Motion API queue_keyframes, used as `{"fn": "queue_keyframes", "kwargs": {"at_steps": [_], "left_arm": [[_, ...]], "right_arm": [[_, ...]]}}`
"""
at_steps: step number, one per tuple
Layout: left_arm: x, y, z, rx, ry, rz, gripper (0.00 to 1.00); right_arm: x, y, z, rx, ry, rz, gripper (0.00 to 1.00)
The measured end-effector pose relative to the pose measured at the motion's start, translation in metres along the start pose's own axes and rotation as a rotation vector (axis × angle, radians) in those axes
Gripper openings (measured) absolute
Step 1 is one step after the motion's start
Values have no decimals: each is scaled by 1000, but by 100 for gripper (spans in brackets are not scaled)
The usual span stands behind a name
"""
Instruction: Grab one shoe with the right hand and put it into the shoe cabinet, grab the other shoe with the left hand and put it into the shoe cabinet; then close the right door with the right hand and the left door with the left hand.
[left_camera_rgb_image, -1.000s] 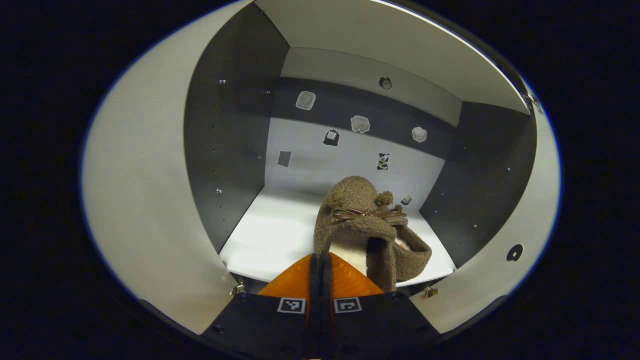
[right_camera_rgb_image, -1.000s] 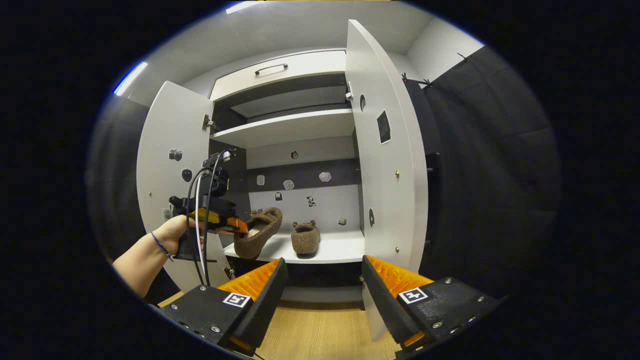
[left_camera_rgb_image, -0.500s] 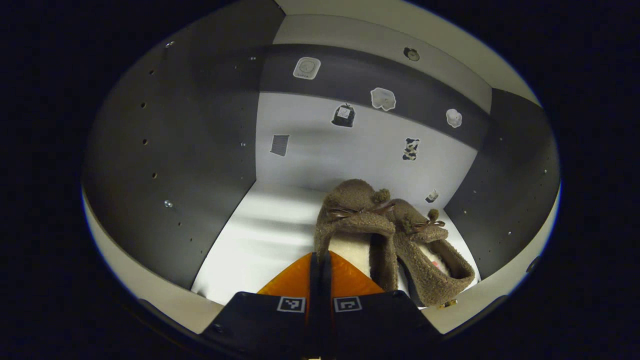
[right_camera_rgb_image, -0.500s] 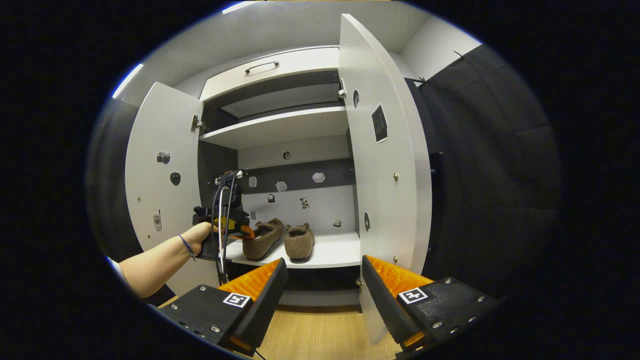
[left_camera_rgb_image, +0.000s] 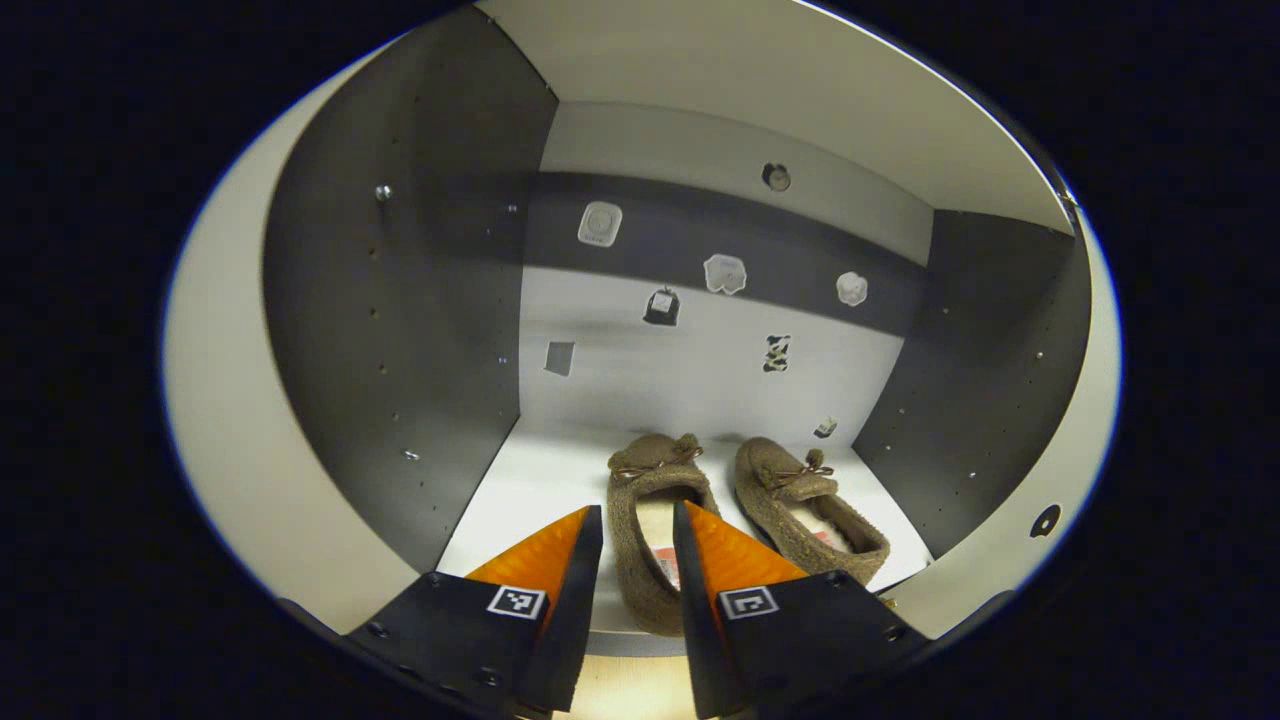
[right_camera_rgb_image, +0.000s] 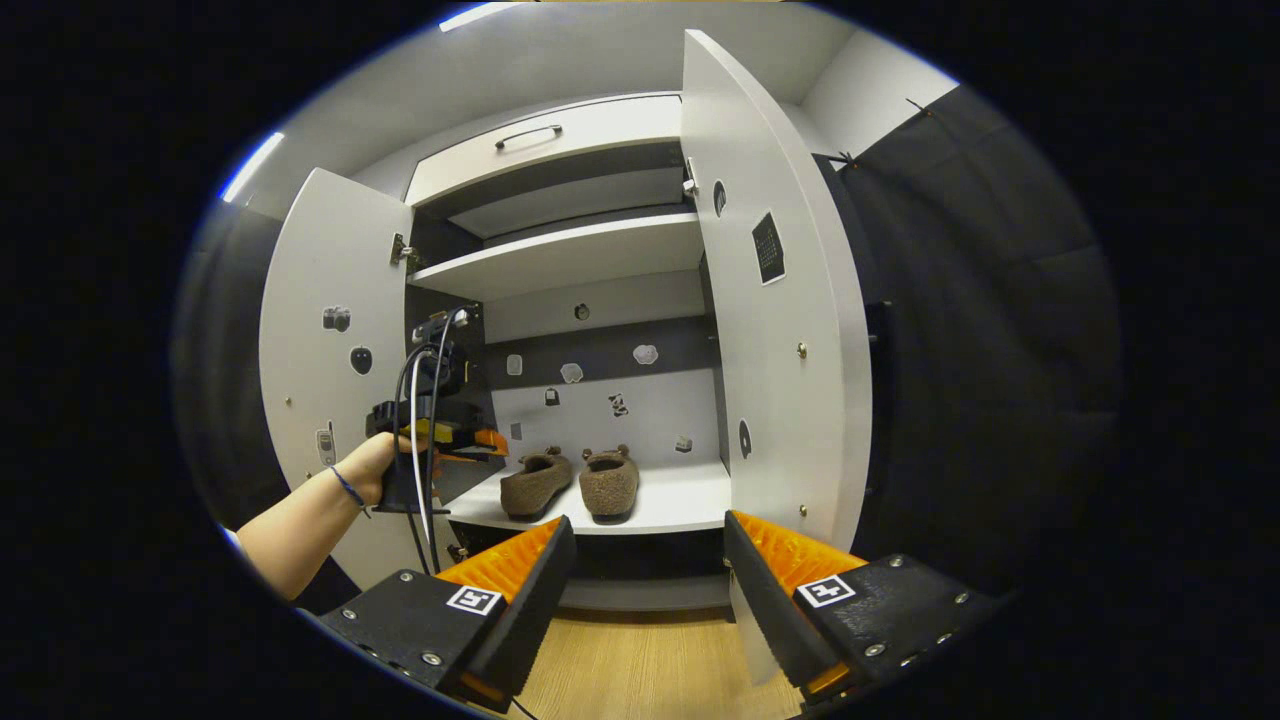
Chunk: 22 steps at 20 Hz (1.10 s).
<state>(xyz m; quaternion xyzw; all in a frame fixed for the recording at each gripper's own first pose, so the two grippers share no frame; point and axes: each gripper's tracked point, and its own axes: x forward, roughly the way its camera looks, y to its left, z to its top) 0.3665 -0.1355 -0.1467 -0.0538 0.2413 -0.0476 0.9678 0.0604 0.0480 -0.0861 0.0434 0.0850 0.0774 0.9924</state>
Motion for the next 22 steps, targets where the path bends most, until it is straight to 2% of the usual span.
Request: {"fn": "queue_keyframes", "kwargs": {"at_steps": [2, 7, 9, 12, 14, 16, 18, 22], "left_arm": [[-27, -8, 16, 19, -56, -23, 57], [-102, -25, 36, 41, -163, -60, 57], [-132, -30, 40, 61, -194, -79, 76], [-174, -34, 45, 89, -239, -94, 76], [-196, -34, 44, 87, -261, -96, 83], [-217, -29, 40, 81, -280, -98, 82], [-237, -21, 36, 85, -290, -93, 88], [-274, -6, 27, 77, -319, -99, 89]], "right_arm": [[-8, 0, 1, -7, -5, -1, 92], [-31, -15, 4, -24, -17, -32, 92], [-40, -28, 4, -33, -20, -54, 92], [-51, -54, 1, -48, -15, -104, 92], [-55, -74, -1, -56, -13, -145, 92], [-60, -93, -3, -61, -15, -182, 92], [-63, -117, -6, -80, -22, -228, 92], [-54, -159, -19, -89, -7, -301, 92]]}}
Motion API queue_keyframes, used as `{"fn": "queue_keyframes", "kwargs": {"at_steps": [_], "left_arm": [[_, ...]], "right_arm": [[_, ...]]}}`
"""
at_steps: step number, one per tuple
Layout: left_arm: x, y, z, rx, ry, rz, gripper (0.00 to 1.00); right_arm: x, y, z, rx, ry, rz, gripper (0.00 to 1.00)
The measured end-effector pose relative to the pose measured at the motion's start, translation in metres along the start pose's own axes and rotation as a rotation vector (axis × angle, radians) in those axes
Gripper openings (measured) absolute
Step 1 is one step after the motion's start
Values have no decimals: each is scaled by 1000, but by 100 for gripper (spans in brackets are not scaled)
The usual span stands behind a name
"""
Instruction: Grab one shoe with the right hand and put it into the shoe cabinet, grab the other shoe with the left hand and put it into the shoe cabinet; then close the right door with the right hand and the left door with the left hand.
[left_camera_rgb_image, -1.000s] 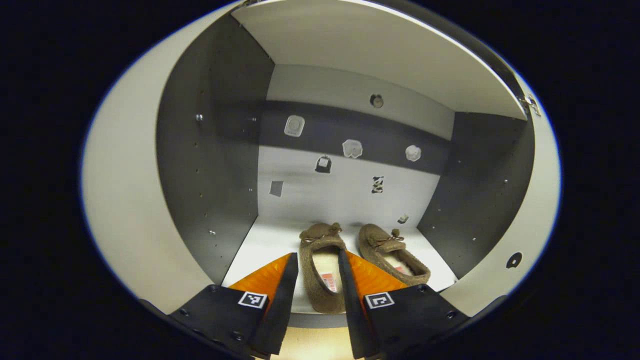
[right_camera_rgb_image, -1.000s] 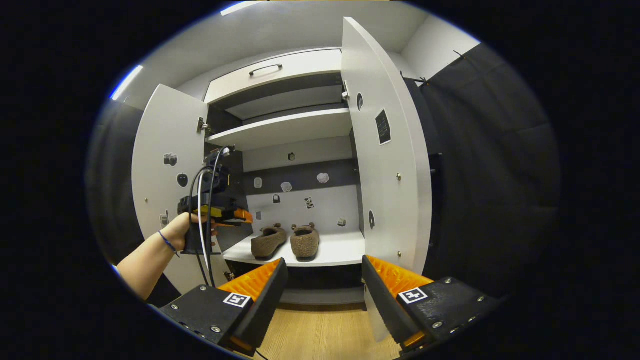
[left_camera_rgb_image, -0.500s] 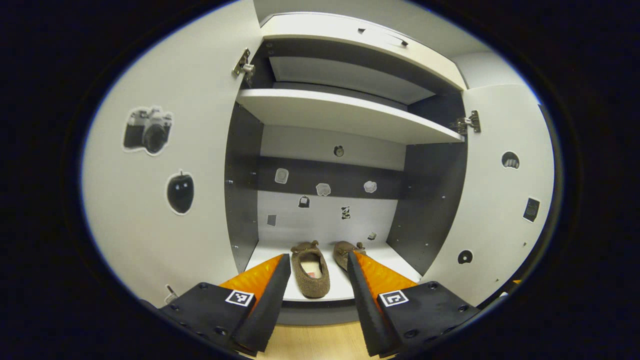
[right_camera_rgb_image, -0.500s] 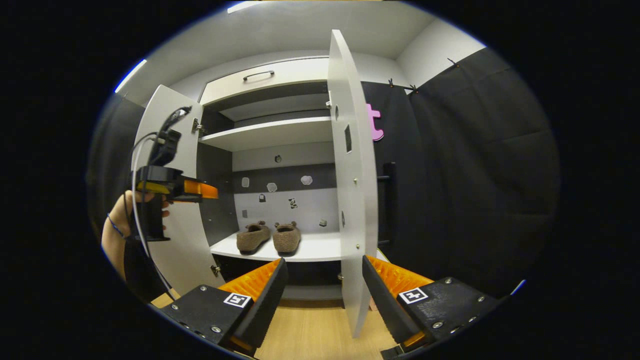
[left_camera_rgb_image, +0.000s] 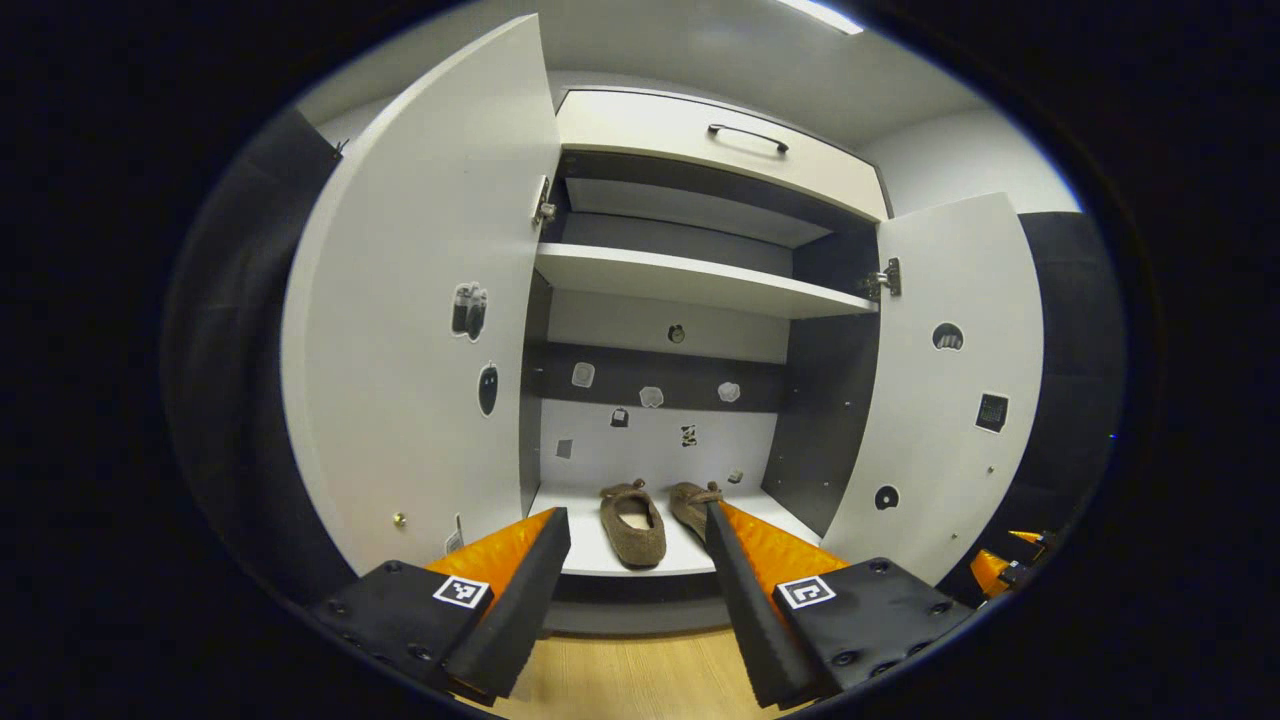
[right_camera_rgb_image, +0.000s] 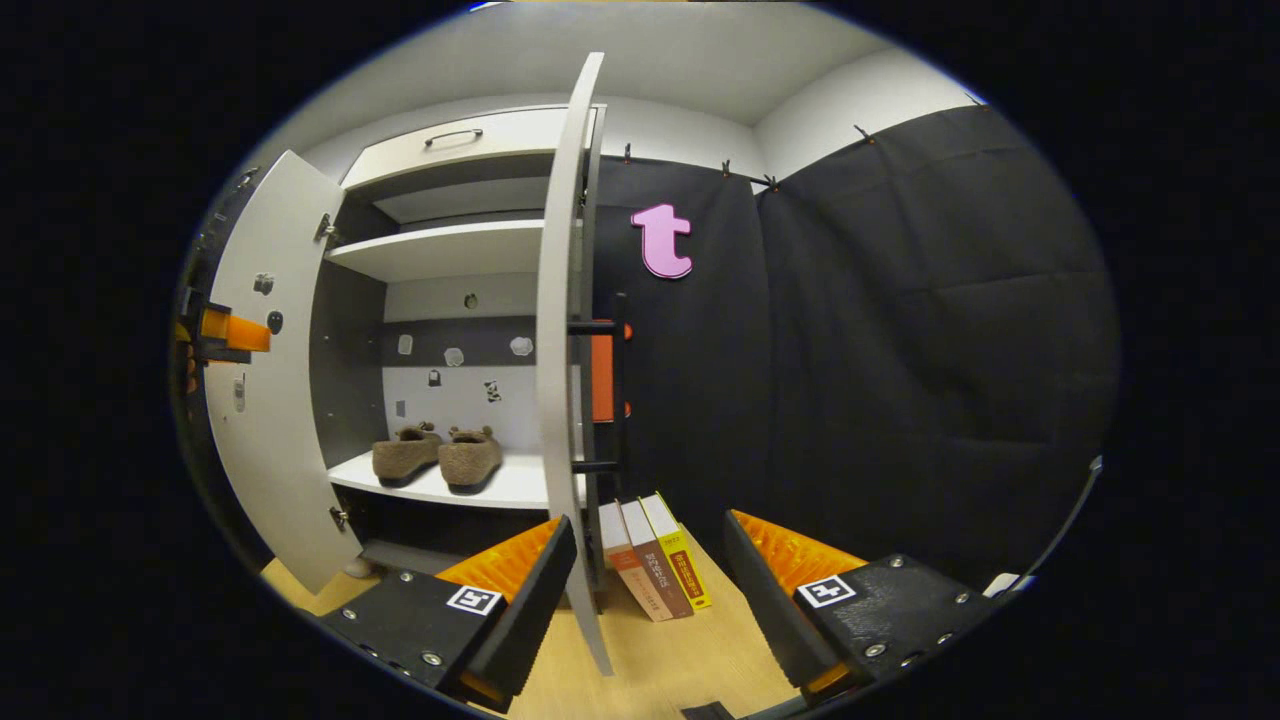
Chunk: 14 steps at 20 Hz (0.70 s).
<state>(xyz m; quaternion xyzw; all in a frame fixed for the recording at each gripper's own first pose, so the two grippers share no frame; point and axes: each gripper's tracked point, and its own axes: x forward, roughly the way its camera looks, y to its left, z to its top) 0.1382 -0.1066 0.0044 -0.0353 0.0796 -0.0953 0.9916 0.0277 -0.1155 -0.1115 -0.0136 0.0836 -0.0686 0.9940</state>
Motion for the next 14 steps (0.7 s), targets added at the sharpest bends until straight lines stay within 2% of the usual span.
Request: {"fn": "queue_keyframes", "kwargs": {"at_steps": [1, 2, 5, 6, 9, 10, 14], "left_arm": [[-11, 4, 1, -2, -8, 1, 91], [-20, 8, 3, -1, -15, 3, 99], [-50, 22, 2, -17, -29, 17, 99], [-59, 27, 3, -15, -38, 19, 95], [-83, 53, 7, 20, -76, 74, 96], [-88, 63, 7, 26, -84, 95, 94], [-108, 87, 2, 9, -84, 137, 96]], "right_arm": [[7, -5, -5, 4, 8, -7, 92], [14, -11, -11, 4, 12, -18, 92], [41, -24, -19, 0, -5, -51, 92], [48, -23, -21, 4, -5, -47, 92], [63, -16, -27, 41, 8, -20, 92], [66, -15, -29, 53, 13, -11, 92], [67, -6, -30, 63, 15, 28, 91]]}}
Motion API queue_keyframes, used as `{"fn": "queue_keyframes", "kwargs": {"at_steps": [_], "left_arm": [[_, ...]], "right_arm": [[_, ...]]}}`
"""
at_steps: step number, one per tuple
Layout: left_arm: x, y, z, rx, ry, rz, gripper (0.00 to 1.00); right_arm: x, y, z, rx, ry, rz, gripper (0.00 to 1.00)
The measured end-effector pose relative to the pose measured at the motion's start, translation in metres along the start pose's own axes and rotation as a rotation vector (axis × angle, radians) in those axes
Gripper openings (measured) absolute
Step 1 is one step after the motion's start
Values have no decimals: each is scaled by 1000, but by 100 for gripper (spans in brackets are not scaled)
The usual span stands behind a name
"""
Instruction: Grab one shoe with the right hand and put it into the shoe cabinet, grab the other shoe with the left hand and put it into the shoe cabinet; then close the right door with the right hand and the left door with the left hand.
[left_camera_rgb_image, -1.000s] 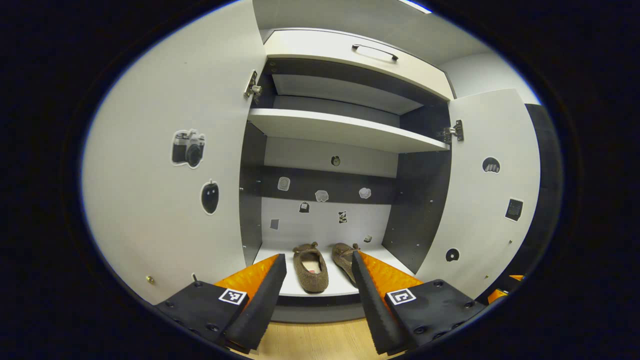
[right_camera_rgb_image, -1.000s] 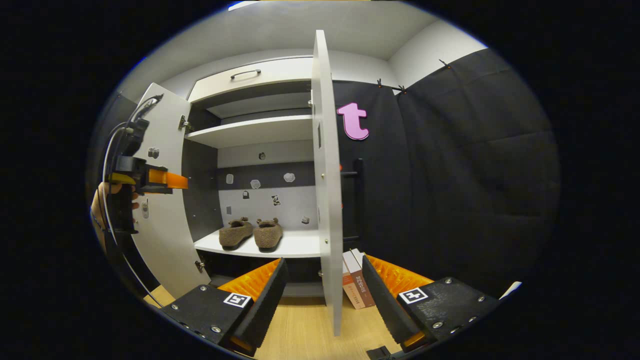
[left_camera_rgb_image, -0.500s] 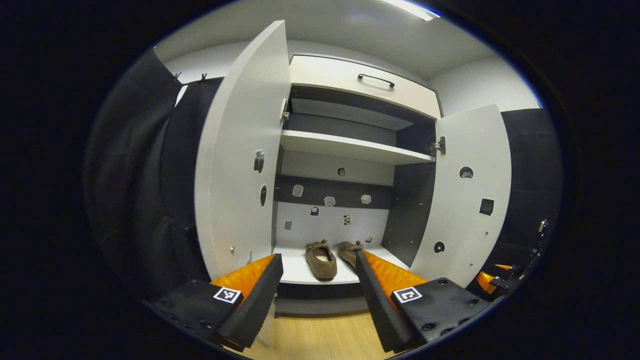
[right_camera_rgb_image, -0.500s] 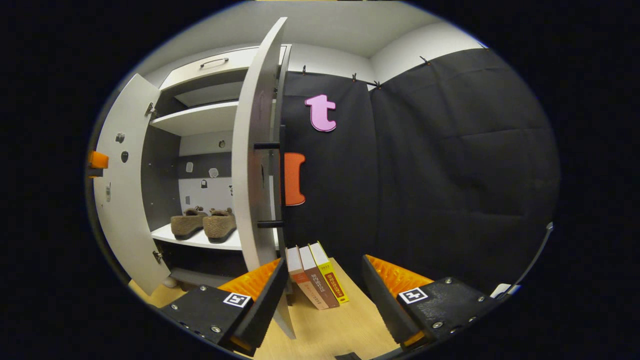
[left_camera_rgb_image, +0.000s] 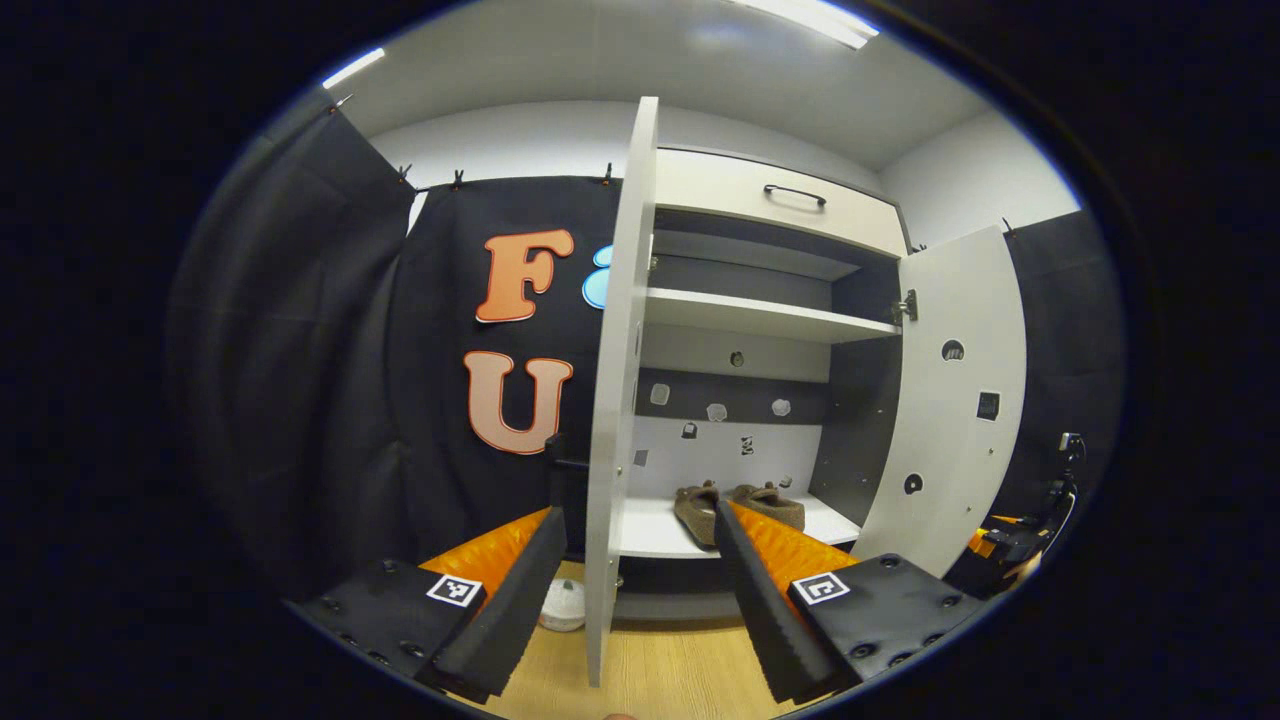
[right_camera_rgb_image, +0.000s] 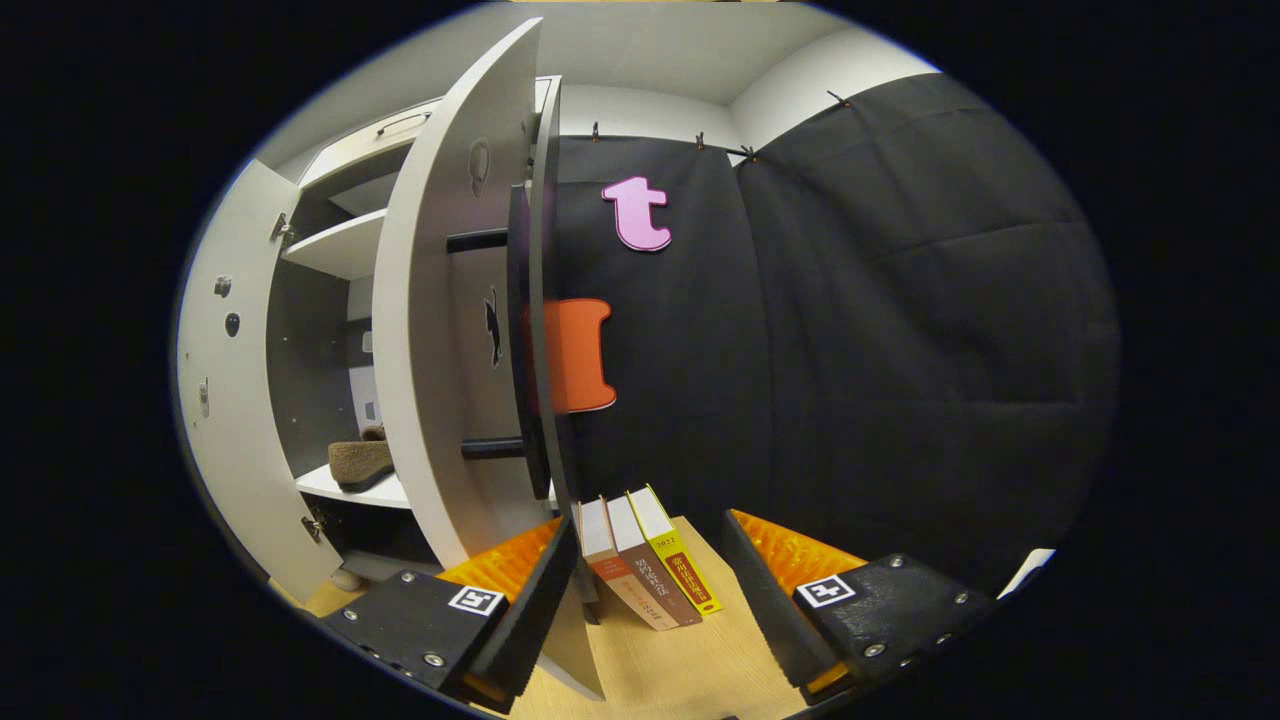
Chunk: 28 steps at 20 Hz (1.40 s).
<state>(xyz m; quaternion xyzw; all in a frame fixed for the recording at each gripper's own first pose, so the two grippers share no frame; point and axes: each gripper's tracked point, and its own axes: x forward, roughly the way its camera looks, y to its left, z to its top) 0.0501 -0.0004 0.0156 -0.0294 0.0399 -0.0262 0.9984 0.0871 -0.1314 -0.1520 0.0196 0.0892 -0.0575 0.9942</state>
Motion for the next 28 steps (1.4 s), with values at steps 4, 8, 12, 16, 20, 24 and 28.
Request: {"fn": "queue_keyframes", "kwargs": {"at_steps": [4, 8, 12, 16, 20, 24, 28], "left_arm": [[-12, 22, 2, -3, -18, 32, 96], [-16, 34, 3, -18, -23, 50, 97], [-18, 47, 1, -18, -22, 66, 96], [-18, 59, -7, -17, -11, 83, 97], [-14, 69, -17, -21, 11, 99, 99], [-14, 81, -23, -17, 16, 116, 96], [-13, 96, -29, -16, 15, 140, 97]], "right_arm": [[-5, 20, 0, -27, -8, 31, 88], [-6, 58, -4, -22, -6, 102, 87], [-4, 83, -6, -29, -9, 137, 87], [0, 107, -9, -21, -4, 165, 87], [12, 137, -14, -17, 6, 198, 87], [27, 168, -19, -38, 14, 245, 87], [38, 196, -23, -45, 28, 262, 88]]}}
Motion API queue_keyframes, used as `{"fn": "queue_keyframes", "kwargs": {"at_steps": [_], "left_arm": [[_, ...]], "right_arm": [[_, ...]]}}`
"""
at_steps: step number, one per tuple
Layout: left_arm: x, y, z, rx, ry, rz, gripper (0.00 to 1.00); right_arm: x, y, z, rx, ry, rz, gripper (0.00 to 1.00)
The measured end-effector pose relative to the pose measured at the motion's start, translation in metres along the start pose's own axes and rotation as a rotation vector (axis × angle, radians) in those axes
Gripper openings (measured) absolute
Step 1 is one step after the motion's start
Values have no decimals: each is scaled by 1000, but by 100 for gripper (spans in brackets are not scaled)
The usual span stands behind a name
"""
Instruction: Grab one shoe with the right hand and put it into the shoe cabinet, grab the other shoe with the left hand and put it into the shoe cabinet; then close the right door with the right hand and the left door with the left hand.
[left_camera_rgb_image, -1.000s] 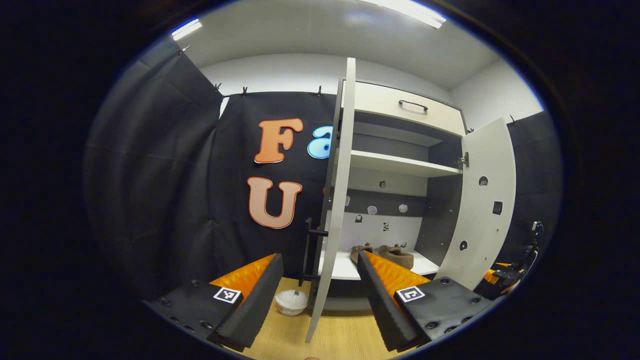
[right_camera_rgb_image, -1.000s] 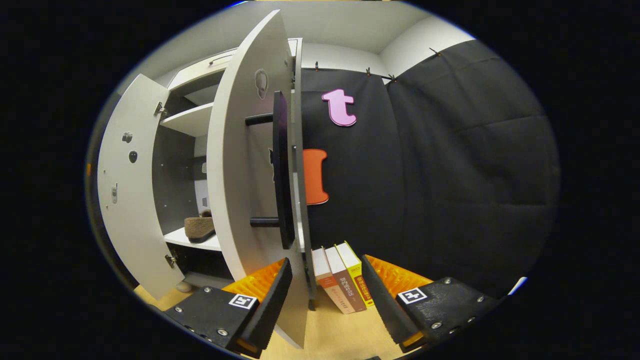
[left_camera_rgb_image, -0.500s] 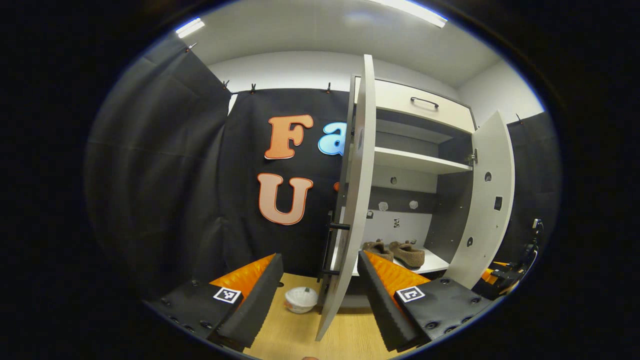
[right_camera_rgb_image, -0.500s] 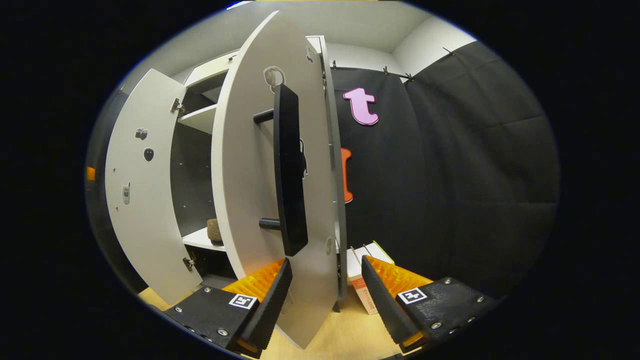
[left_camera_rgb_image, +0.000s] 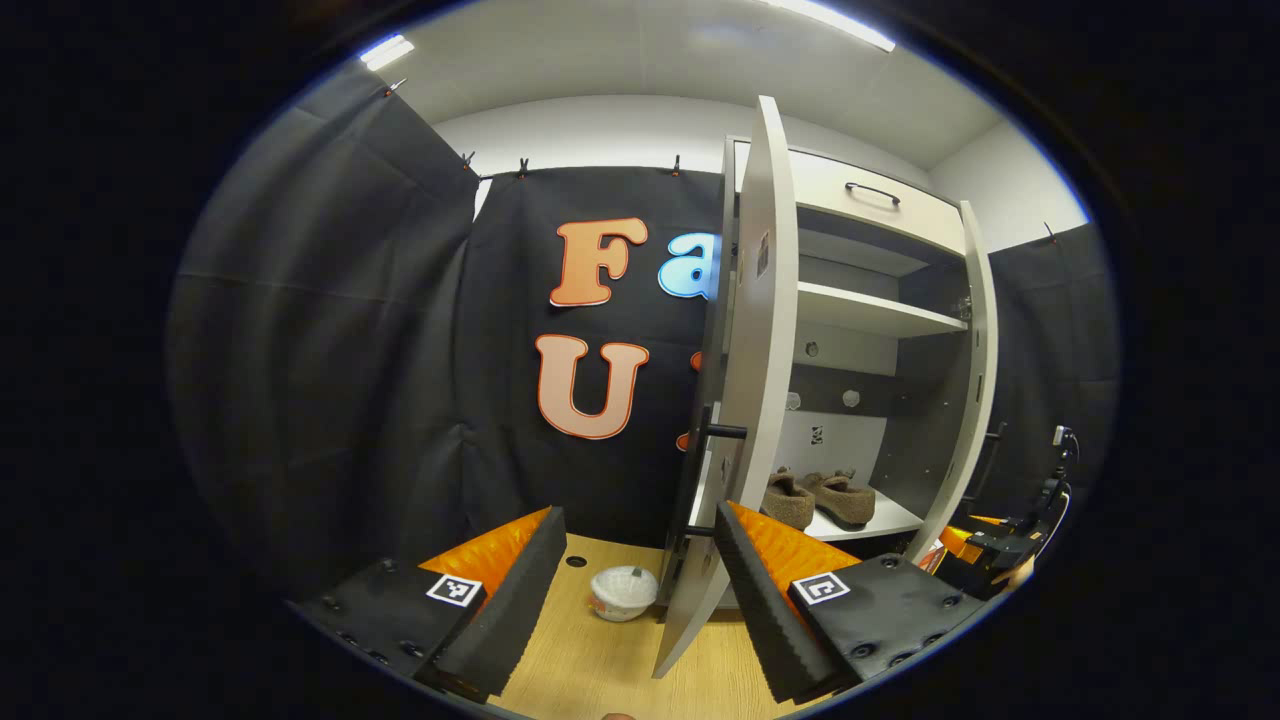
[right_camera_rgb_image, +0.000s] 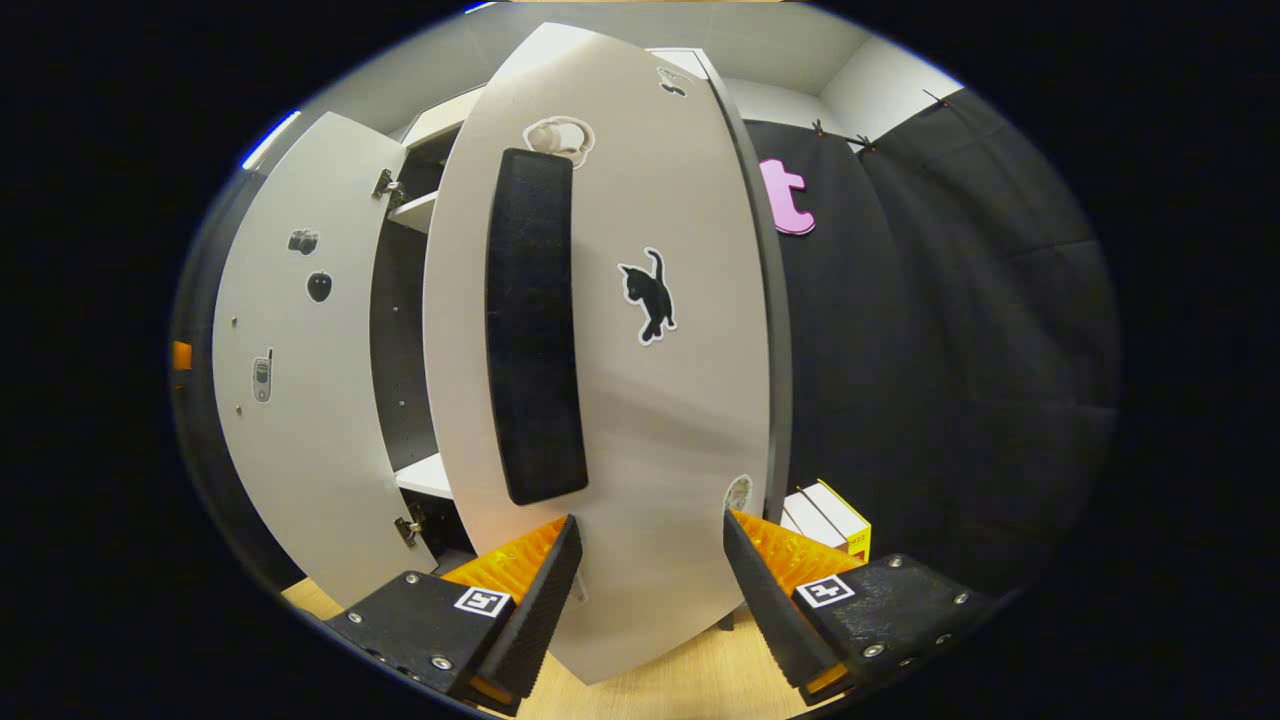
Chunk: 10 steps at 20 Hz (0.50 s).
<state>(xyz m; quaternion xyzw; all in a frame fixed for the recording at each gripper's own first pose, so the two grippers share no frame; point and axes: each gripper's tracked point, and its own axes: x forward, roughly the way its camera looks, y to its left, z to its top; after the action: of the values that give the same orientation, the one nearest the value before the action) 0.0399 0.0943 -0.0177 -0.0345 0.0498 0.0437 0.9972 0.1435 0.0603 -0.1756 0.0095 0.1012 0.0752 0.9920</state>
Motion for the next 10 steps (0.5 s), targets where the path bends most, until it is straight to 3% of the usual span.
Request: {"fn": "queue_keyframes", "kwargs": {"at_steps": [8, 10], "left_arm": [[20, 29, -45, 32, 2, 32, 99], [28, 38, -59, 45, -1, 52, 94]], "right_arm": [[-5, 21, 23, -20, -45, 23, 89], [-8, 21, 26, -16, -50, 22, 89]]}}
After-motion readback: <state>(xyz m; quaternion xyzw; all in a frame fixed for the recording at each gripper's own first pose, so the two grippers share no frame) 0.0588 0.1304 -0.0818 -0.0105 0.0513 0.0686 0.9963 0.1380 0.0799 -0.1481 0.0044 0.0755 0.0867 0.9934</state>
